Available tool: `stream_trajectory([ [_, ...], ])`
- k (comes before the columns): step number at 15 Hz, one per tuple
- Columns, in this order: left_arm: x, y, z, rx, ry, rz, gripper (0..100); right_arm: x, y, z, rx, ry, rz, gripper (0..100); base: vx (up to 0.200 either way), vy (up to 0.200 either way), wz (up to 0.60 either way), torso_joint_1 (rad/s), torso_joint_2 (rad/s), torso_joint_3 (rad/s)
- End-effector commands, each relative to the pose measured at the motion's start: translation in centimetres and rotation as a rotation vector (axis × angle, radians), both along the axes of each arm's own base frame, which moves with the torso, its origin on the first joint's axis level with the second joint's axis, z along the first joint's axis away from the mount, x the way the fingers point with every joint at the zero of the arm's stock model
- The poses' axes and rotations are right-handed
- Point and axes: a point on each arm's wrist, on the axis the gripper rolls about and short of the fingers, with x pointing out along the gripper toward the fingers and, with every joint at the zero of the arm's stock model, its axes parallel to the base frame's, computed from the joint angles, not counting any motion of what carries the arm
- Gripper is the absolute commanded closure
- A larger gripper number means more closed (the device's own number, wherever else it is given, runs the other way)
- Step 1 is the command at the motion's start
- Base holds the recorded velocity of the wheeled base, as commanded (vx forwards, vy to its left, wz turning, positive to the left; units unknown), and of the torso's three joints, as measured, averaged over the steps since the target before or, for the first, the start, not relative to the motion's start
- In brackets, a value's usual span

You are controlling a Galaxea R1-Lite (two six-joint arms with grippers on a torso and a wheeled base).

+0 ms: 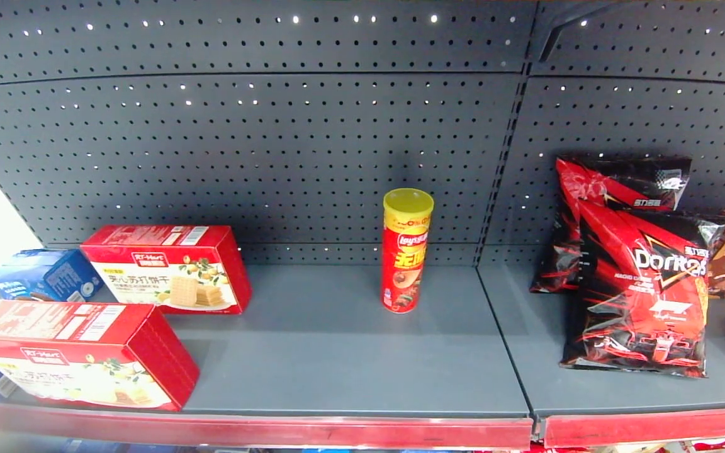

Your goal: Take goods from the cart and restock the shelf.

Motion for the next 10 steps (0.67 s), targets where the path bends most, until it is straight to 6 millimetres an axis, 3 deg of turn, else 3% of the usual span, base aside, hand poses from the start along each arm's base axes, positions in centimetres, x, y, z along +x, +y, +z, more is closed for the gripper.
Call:
stream_trajectory([
  [1, 0.0, 0.0, 0.0, 0.000, -0.001, 0.001, 0, -1.6, 0.6, -1.4, -0.011, 0.011, -0.002, 0, 0.000, 0.000, 0.00, 0.000, 0.00, 0.000],
  [4, 0.0, 0.0, 0.0, 0.000, -0.001, 0.001, 0, -3.0, 2.4, -3.2, -0.021, 0.063, -0.006, 0, 0.000, 0.000, 0.00, 0.000, 0.00, 0.000],
  [10, 0.0, 0.0, 0.0, 0.000, -0.001, 0.001, 0, -2.1, 1.8, -4.1, -0.020, 0.089, 0.019, 0, 0.000, 0.000, 0.00, 0.000, 0.00, 0.000],
])
